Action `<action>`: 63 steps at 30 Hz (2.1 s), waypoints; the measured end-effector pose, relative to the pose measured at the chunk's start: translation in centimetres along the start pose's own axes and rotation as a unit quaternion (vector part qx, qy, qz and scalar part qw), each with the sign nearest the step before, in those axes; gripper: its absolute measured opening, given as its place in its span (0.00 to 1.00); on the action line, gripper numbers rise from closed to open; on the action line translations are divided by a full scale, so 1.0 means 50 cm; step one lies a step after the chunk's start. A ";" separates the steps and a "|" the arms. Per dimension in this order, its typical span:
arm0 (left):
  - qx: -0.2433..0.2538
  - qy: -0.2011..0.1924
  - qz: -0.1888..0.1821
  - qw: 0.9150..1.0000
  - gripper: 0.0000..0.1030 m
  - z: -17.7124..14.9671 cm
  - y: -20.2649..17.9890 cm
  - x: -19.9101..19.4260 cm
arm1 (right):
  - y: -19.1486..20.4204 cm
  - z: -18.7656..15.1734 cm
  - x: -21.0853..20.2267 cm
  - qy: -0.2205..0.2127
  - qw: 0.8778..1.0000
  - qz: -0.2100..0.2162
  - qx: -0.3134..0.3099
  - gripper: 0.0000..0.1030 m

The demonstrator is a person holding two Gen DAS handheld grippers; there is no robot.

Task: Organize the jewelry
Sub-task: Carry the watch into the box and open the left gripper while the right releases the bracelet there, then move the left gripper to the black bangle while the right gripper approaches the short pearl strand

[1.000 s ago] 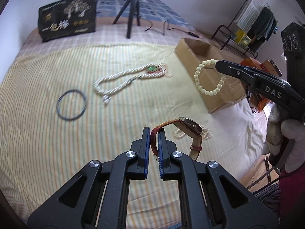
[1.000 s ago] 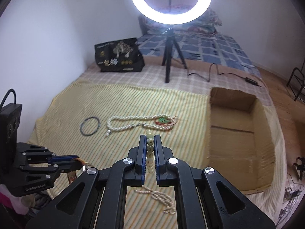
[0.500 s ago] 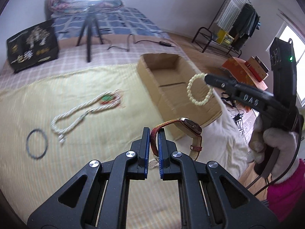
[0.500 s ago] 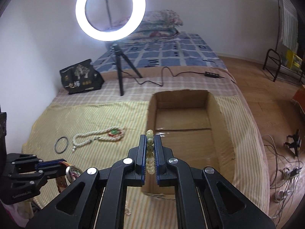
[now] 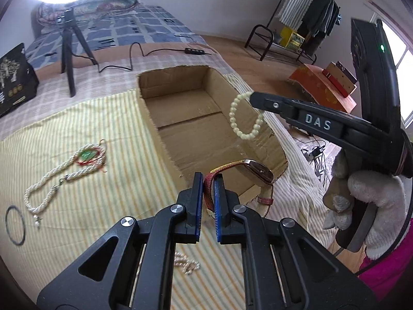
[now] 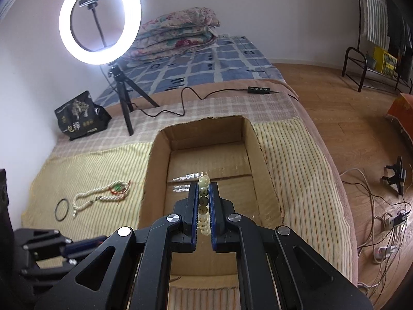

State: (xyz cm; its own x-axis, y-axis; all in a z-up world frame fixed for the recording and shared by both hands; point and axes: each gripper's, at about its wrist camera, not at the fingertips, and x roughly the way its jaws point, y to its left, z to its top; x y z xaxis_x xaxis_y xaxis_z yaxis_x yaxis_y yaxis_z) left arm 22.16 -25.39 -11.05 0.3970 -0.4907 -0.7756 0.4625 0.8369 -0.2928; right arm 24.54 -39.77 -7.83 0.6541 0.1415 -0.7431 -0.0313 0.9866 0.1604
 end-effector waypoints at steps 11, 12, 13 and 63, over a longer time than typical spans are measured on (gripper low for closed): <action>0.004 0.013 0.005 1.000 0.06 0.006 -0.020 0.054 | -0.033 0.005 0.050 0.017 1.000 -0.001 0.014 0.06; 0.005 0.013 0.006 1.000 0.06 0.007 -0.020 0.056 | -0.035 0.005 0.051 0.017 1.000 -0.001 0.015 0.06; 0.006 0.012 0.008 1.000 0.06 0.006 -0.021 0.056 | -0.035 0.004 0.051 0.018 1.000 0.001 0.016 0.06; -0.080 -0.020 0.140 0.987 0.43 -0.094 0.338 -0.248 | 0.170 -0.155 -0.123 -0.023 0.993 0.022 -0.111 0.62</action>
State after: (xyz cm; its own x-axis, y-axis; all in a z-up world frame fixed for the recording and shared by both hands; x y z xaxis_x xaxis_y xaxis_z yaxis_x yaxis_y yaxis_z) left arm 21.31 -4.01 -9.00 0.5243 -0.2417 -0.8165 0.2005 0.9670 -0.1575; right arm 14.41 -31.62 -6.95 0.6824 0.1860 -0.7069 -0.2233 0.9739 0.0407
